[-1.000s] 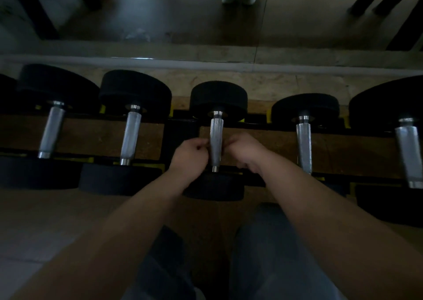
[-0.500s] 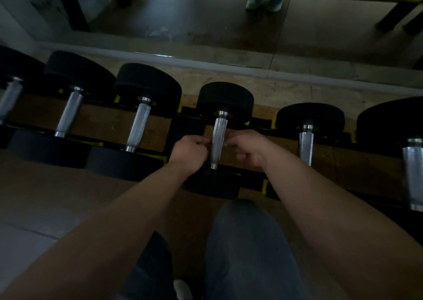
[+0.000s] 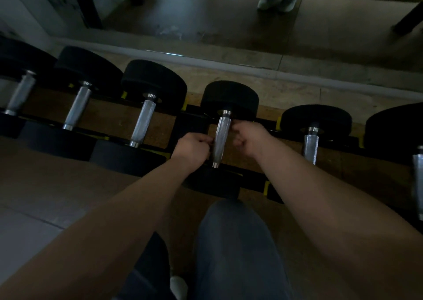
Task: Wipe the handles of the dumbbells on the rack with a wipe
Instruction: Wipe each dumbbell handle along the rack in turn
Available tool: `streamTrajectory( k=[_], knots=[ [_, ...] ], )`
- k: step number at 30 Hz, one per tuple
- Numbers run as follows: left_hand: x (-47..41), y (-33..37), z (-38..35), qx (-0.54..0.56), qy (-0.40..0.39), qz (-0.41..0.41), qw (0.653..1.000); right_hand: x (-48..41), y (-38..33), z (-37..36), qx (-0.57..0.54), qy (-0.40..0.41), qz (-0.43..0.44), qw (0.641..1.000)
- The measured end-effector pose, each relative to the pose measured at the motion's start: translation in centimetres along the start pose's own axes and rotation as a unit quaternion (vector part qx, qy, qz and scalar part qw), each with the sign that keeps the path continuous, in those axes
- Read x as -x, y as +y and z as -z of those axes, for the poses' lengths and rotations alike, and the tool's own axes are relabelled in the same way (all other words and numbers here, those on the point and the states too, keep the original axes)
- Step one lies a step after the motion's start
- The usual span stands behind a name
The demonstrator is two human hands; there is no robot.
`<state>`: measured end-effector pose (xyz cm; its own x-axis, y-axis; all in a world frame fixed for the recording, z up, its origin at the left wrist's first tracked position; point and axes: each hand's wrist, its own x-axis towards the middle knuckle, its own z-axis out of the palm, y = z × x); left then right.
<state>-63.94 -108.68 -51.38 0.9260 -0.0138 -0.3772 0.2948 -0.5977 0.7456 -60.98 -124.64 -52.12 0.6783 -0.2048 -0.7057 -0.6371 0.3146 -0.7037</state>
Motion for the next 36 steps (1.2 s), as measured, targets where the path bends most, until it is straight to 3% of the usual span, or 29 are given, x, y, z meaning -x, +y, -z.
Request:
streamTrajectory(
  k=[1, 3, 5, 8, 10, 13, 16, 22, 26, 29, 32, 36],
  knots=[
    [0.0, 0.0, 0.0, 0.003, 0.002, 0.000, 1.000, -0.1, 0.0, -0.1, -0.012, -0.004, 0.006, 1.000],
    [0.0, -0.1, 0.0, 0.003, 0.006, 0.001, 1.000, 0.0, 0.6, 0.1, 0.115, -0.031, 0.013, 0.993],
    [-0.1, -0.1, 0.0, -0.001, 0.008, 0.003, 1.000, 0.8, 1.3, 0.6, 0.302, -0.086, -0.006, 0.949],
    [-0.2, -0.1, 0.0, 0.003, 0.010, 0.011, 1.000, 2.4, 1.1, 0.6, 0.405, -0.108, -0.006, 0.908],
    [0.1, 0.0, 0.0, 0.012, 0.013, 0.013, 1.000, 2.8, 0.9, 0.3, 0.390, -0.051, 0.039, 0.918],
    [0.2, -0.1, 0.2, 0.035, 0.003, 0.011, 0.999, 2.2, 2.0, 0.2, 0.249, 0.042, 0.094, 0.963],
    [0.3, -0.3, 0.4, 0.071, -0.013, 0.014, 0.997, 3.2, 3.9, 0.6, 0.207, 0.067, 0.163, 0.962],
    [0.7, -0.6, 1.5, 0.095, -0.055, -0.011, 0.994, 6.8, 4.4, 1.0, 0.424, 0.022, 0.246, 0.871],
    [0.7, -0.2, 2.7, 0.100, -0.076, -0.022, 0.992, 6.9, 3.5, -0.7, 0.526, 0.009, 0.356, 0.772],
    [0.5, 0.3, 4.1, 0.096, -0.085, -0.015, 0.992, 5.1, 2.4, -1.8, 0.562, 0.041, 0.407, 0.719],
    [0.1, 0.7, 5.8, 0.111, -0.081, -0.006, 0.990, 3.6, 1.5, -2.8, 0.559, 0.090, 0.430, 0.704],
    [-1.1, 0.3, 9.2, 0.136, -0.068, -0.014, 0.988, 3.8, 1.2, -5.7, 0.491, 0.093, 0.442, 0.745]
  ],
)
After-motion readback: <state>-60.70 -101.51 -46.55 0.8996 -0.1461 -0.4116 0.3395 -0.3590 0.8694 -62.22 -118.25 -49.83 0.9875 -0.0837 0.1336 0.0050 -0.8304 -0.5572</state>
